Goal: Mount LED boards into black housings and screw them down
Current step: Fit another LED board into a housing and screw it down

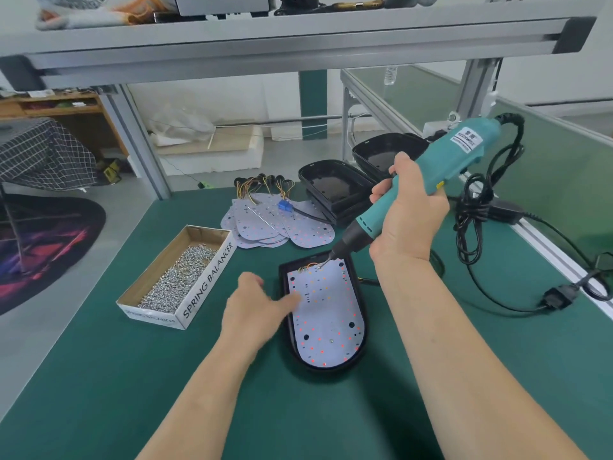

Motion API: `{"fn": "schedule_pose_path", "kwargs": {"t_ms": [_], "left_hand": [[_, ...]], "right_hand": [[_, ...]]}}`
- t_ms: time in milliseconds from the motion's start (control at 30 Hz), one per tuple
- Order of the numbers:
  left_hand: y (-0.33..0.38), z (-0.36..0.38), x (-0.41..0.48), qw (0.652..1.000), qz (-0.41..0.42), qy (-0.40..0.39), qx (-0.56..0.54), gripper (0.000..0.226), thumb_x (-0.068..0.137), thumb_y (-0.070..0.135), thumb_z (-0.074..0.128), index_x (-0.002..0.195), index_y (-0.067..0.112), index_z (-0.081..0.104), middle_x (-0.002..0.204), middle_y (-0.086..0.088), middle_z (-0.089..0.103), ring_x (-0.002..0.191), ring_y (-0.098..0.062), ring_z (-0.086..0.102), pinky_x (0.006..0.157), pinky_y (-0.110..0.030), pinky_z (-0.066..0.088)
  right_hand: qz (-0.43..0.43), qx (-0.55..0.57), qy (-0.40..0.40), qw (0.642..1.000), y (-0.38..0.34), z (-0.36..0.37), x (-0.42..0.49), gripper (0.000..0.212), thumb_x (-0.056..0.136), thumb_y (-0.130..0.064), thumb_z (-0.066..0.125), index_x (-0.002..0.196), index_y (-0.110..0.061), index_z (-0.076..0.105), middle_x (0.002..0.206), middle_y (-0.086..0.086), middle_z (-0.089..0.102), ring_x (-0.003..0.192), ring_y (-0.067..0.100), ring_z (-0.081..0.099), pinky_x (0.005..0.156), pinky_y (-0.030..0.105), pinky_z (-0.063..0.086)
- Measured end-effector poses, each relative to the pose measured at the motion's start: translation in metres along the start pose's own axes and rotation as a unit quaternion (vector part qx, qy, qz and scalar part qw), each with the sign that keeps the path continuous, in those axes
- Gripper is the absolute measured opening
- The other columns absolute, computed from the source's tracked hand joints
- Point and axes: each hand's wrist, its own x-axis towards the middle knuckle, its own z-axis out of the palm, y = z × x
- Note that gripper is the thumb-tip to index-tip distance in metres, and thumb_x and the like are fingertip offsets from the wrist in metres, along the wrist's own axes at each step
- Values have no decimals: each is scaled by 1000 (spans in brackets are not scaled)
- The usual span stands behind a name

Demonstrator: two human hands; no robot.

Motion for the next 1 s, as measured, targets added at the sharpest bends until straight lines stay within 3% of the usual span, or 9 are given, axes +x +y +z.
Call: {"fn": "schedule_pose_path", "kwargs": {"t_ms": [100, 200, 267, 333, 433, 533, 700, 867, 1000], "left_hand": [[19, 11, 4, 998, -7, -42, 49, 65, 52, 43, 82, 96, 13, 44, 86, 1, 57, 71, -16, 55, 55, -31, 40], [27, 18, 12, 994, -33, -98, -41, 43, 66, 24, 88, 94, 8, 59, 84, -4, 67, 66, -18, 58, 51, -24, 37], [26, 22, 12, 983, -31, -141, -116, 19, 76, 10, 82, 90, 10, 69, 80, -2, 76, 54, -7, 63, 42, -16, 39], [24, 26, 10, 974, -28, -154, -167, 15, 79, 3, 77, 91, 11, 71, 71, 4, 74, 41, 0, 58, 36, -10, 35], [20, 28, 11, 971, -31, -150, -184, 17, 80, 6, 77, 94, 13, 72, 71, 7, 74, 43, -1, 58, 37, -9, 33], [19, 29, 13, 967, -40, -158, -194, 22, 79, 6, 77, 100, 12, 72, 84, 3, 78, 58, -6, 67, 41, -10, 37], [19, 31, 14, 965, -38, -157, -209, 22, 78, 1, 76, 98, 11, 72, 87, 0, 79, 66, -8, 72, 44, -11, 43], [17, 32, 16, 964, -35, -161, -210, 24, 78, 1, 76, 100, 11, 72, 90, 1, 79, 74, -11, 74, 50, -12, 46], [16, 32, 17, 963, -28, -165, -210, 24, 78, 2, 75, 99, 12, 72, 90, 2, 79, 79, -13, 75, 55, -14, 48]], "right_hand": [[-21, -39, -25, 999, 11, 7, -1, 18, 89, -13, 70, 84, -9, 53, 48, -3, 54, 42, 14, 50, 47, 24, 44], [-52, -73, -57, 994, 22, 12, -1, 21, 86, -15, 72, 76, -14, 53, 54, 6, 53, 43, 17, 51, 48, 27, 44], [-67, -95, -74, 990, 30, 14, -2, 20, 83, -17, 72, 75, -14, 54, 55, 8, 53, 43, 16, 52, 48, 28, 45], [-76, -113, -90, 987, 37, 15, -3, 20, 81, -18, 72, 74, -14, 55, 53, 7, 53, 44, 17, 52, 48, 27, 46], [-84, -134, -110, 981, 45, 17, -4, 21, 82, -17, 73, 72, -15, 55, 51, -1, 54, 44, 15, 55, 48, 24, 45], [-91, -151, -122, 977, 52, 18, -5, 23, 83, -18, 72, 70, -17, 54, 51, -2, 55, 45, 15, 57, 49, 25, 45], [-94, -175, -133, 971, 61, 22, -9, 24, 80, -23, 73, 66, -21, 54, 52, -8, 55, 49, 20, 57, 53, 32, 47], [-110, -192, -131, 966, 64, 24, -9, 26, 79, -26, 74, 65, -20, 52, 59, 4, 56, 61, 45, 57, 60, 51, 53], [-111, -199, -139, 964, 67, 26, -9, 28, 78, -26, 73, 64, -21, 51, 57, 2, 55, 62, 47, 57, 58, 52, 52]]}}
